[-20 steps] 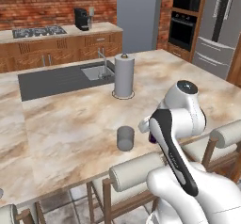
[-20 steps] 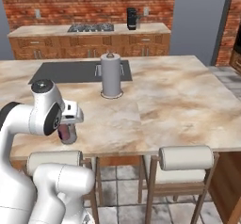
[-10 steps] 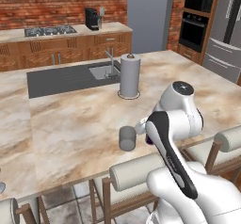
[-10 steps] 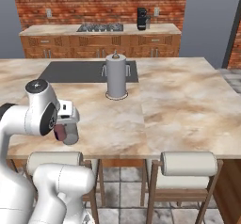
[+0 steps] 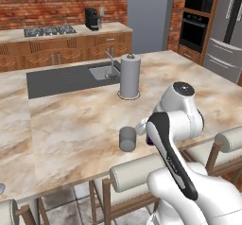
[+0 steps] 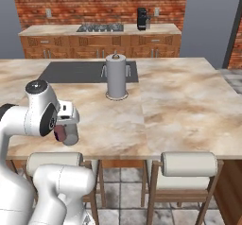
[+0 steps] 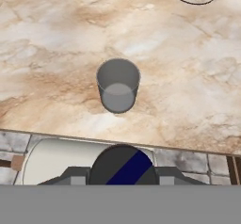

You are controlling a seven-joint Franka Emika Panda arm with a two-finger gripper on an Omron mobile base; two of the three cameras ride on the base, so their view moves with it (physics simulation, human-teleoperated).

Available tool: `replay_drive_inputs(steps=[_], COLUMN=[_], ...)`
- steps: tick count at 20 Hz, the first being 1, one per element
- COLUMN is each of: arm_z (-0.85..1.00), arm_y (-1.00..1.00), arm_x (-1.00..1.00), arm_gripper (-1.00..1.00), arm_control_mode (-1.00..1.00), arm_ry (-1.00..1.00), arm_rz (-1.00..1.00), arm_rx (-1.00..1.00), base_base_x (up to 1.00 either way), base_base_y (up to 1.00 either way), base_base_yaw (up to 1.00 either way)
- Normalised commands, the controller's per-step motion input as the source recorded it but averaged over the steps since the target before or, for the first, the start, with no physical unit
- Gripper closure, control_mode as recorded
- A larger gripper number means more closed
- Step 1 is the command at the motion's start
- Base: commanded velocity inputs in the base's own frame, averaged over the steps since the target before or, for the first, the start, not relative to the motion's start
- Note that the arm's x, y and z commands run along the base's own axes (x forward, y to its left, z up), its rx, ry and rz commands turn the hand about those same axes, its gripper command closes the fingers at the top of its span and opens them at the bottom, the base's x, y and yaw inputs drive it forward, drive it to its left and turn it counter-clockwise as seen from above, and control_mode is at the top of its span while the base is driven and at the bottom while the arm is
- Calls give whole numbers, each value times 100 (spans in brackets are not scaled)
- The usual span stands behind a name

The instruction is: There is a wine glass and glass cup on the dining counter. Place the wine bottle next to the wine glass and the juice bottle next to the glass cup.

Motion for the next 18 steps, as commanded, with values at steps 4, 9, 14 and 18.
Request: replay_drive_inputs(steps=[4, 9, 14, 18], arm_z=[0, 0, 0, 1], arm_y=[0, 0, 0, -30], arm_x=[0, 0, 0, 0], arm_gripper=[100, 100, 100, 100], arm_control_mode=[100, 100, 100, -100], arm_ry=[0, 0, 0, 0], arm_rz=[0, 0, 0, -1], arm_rx=[0, 0, 0, 3], base_base_x=[0, 0, 0, 0], base_base_y=[0, 0, -10, 0], base_base_yaw=[0, 0, 0, 0])
